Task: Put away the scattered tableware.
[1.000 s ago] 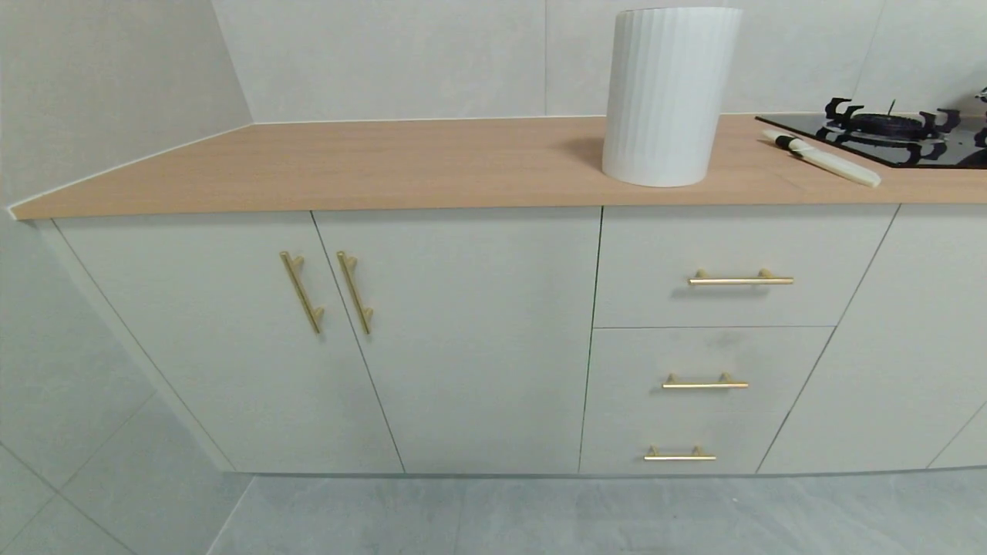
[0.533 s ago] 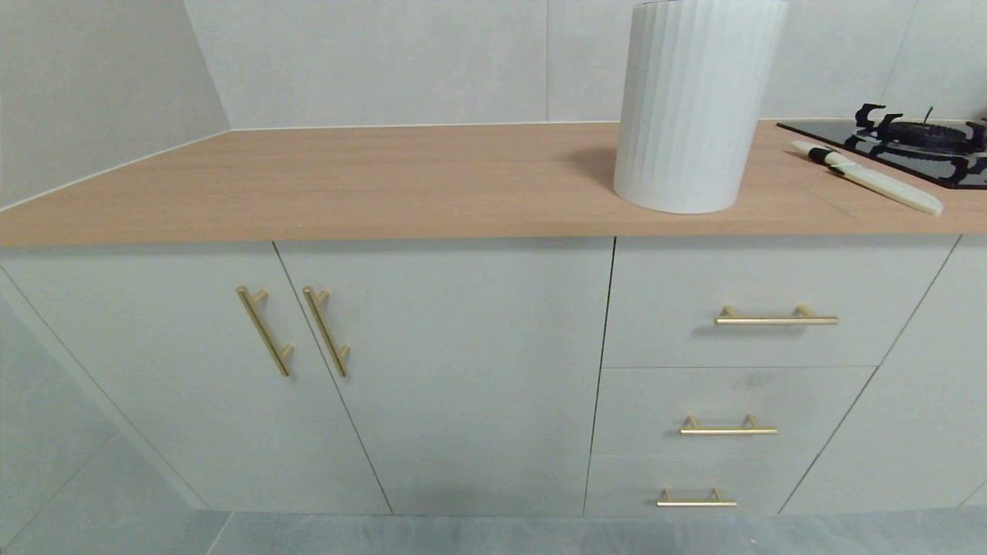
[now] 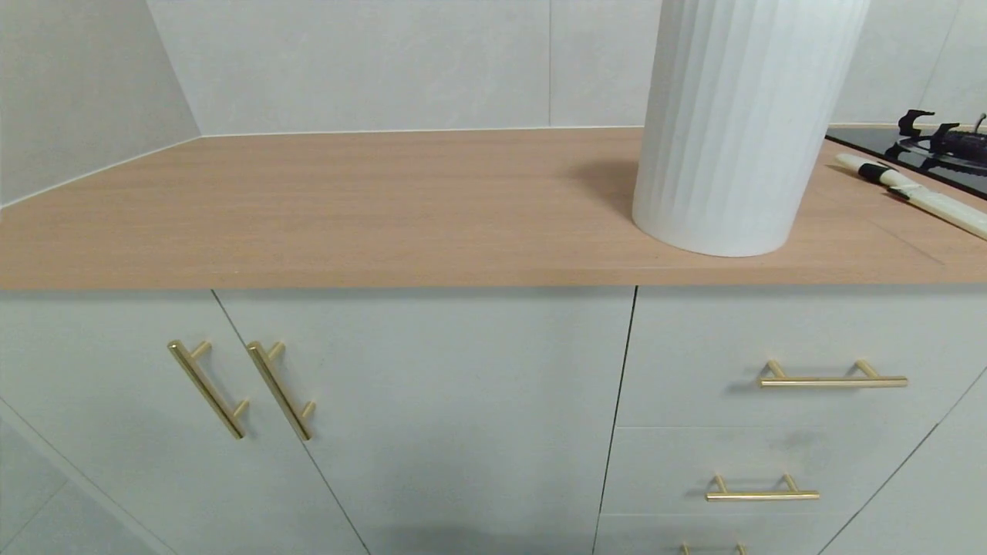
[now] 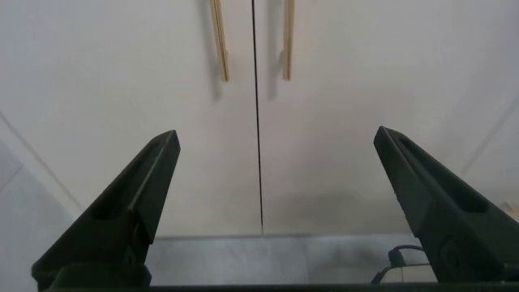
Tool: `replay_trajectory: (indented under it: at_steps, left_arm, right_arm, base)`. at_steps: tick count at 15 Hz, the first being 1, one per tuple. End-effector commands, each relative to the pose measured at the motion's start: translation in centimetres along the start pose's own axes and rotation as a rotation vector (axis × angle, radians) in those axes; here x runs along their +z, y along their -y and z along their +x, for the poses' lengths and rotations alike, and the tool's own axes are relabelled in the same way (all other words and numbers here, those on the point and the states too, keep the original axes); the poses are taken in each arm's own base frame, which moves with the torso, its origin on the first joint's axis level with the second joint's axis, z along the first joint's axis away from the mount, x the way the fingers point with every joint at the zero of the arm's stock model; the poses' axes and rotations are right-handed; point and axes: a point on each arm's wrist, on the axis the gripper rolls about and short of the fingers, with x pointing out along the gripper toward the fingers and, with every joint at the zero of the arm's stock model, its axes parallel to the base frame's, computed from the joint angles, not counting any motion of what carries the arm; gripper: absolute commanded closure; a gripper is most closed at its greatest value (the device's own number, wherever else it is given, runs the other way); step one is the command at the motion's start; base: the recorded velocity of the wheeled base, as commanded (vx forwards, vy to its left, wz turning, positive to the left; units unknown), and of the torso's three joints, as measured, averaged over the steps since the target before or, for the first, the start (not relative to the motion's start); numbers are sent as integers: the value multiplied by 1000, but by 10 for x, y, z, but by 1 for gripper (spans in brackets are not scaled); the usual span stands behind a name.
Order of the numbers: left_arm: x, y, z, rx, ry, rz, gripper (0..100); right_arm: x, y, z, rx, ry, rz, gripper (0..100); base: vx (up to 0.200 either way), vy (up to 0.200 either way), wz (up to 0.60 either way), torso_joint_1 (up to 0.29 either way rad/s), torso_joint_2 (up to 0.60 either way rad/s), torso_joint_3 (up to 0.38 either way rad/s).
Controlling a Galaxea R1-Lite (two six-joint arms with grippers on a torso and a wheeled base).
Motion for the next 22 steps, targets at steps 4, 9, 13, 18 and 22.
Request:
replay_trajectory:
  at_steps: [4,9,13,18,22]
  left_arm:
    - [0,0,0,1,0,0,0]
    - [0,0,0,0,0,0,0]
    - [0,0,0,0,0,0,0]
    - [0,0,0,0,0,2,0]
    - [0,0,0,0,0,2,0]
  right_arm:
    - [0,0,0,2,-1,1,0]
    - [0,0,0,2,-1,-2,0]
    - [0,0,0,2,-1,-2,0]
    - [0,0,0,2,-1,-2,0]
    - [0,0,0,2,-1,-2,0]
  base:
    - [0,0,0,0,0,0]
    - [0,0,-240,3,2,1]
    - [0,0,0,0,0,0]
    - [0,-40,0,0,2,1]
    - [0,-200,0,1,4,0]
